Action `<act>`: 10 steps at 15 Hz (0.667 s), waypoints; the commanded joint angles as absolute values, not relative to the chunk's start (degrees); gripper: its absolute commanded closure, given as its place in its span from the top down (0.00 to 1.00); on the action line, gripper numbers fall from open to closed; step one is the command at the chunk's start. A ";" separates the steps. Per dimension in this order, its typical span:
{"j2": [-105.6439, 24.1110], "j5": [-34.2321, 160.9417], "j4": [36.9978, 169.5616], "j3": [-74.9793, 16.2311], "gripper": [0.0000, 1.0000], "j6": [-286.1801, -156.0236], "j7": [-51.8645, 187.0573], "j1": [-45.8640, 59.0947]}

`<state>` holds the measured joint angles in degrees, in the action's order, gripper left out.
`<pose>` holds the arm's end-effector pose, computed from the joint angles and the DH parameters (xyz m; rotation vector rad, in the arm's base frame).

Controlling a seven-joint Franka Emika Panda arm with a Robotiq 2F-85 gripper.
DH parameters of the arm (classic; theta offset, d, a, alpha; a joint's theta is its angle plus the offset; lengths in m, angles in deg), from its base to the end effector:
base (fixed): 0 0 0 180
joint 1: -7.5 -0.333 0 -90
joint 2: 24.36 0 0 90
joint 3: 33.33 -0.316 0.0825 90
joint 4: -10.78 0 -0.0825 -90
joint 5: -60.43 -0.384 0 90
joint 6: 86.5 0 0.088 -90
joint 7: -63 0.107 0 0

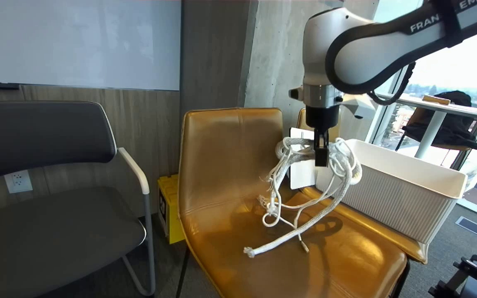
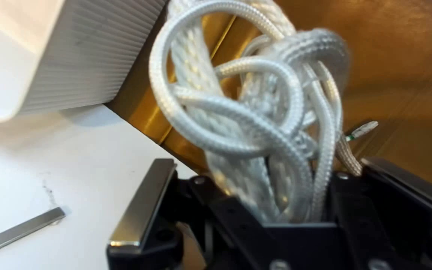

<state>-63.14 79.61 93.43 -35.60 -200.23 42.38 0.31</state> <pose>0.7020 0.0911 0.2827 2.7138 0.9509 -0.2283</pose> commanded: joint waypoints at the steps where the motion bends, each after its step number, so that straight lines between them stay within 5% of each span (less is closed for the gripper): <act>1: -58.40 81.33 88.65 -34.01 0.00 -193.03 39.50 2.13; 10: -58.34 87.78 65.61 -27.10 0.00 -180.80 33.31 9.99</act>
